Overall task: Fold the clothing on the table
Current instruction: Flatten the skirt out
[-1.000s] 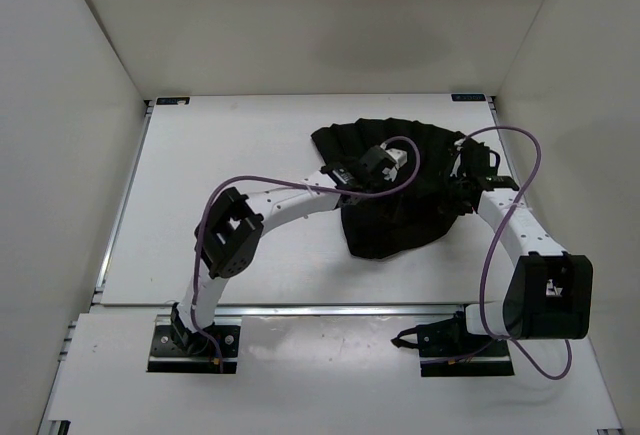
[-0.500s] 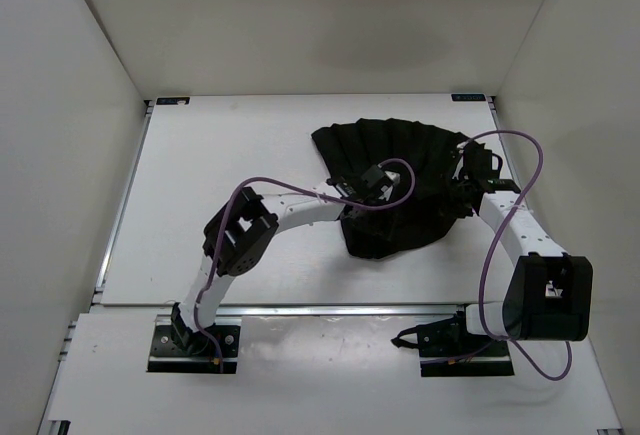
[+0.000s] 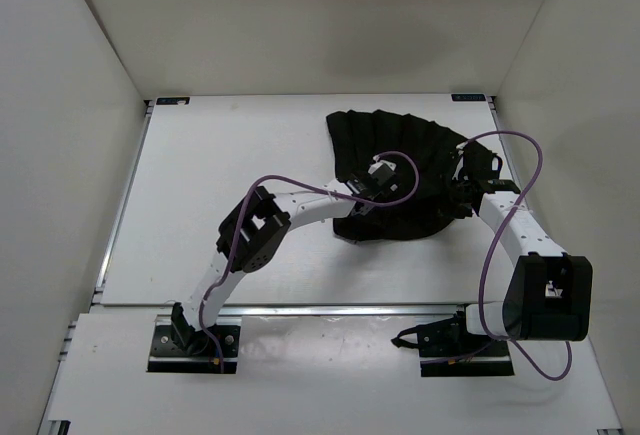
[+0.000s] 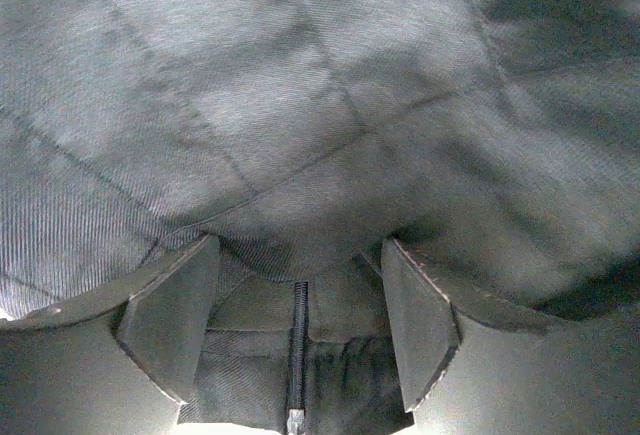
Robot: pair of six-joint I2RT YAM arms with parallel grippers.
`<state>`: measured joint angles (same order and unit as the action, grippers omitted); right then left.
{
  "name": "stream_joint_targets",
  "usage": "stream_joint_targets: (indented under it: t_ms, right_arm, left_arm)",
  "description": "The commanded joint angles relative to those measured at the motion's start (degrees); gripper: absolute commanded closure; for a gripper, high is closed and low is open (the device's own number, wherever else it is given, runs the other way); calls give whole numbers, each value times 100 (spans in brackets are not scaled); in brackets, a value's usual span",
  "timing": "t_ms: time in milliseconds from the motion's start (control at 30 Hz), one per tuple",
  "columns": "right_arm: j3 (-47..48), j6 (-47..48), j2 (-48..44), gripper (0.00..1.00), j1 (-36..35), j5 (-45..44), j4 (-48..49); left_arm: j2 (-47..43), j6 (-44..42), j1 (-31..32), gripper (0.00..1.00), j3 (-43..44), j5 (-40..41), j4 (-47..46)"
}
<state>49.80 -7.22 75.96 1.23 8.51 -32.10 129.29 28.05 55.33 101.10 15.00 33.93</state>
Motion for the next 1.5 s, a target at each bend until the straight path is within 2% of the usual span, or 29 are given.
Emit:
stream_joint_targets:
  t_ms: [0, 100, 367, 667, 833, 933, 967, 1000, 1033, 1067, 1267, 1467]
  right_arm:
    - [56, 72, -134, 100, 52, 19, 107]
    - [100, 98, -117, 100, 61, 10, 125]
    - [109, 125, -99, 100, 43, 46, 116]
    - [117, 178, -134, 100, -44, 150, 46]
    - [126, 221, -100, 100, -71, 159, 19]
    - [135, 265, -135, 100, -106, 124, -42]
    - [109, 283, -161, 100, -89, 124, -60]
    - [135, 283, -178, 100, -97, 142, -77]
    - [135, 335, -187, 99, -80, 124, -60]
    - [100, 283, -196, 100, -97, 81, -69]
    - [214, 266, -275, 100, -62, 19, -51]
    - [776, 371, -152, 100, 271, -192, -174]
  left_arm:
    - [79, -2, -75, 25, -2, 669, 281]
    - [-36, 25, -172, 27, -151, 845, 149]
    - [-89, -265, -312, 27, 94, 1549, -27]
    - [52, -678, -409, 15, 208, 2305, -194]
    - [140, -845, -549, 13, 366, 2445, -422]
    - [219, -916, -602, 27, 463, 2463, -519]
    - [245, -916, -629, 40, 516, 2420, -580]
    - [289, -916, -672, 68, 568, 2411, -589]
    - [324, -872, -690, 80, 604, 2419, -563]
    - [316, -872, -716, 98, 630, 2393, -572]
    - [132, -609, -927, 100, 648, 2270, -441]
    - [-755, -353, -1498, 100, 280, 1279, -247]
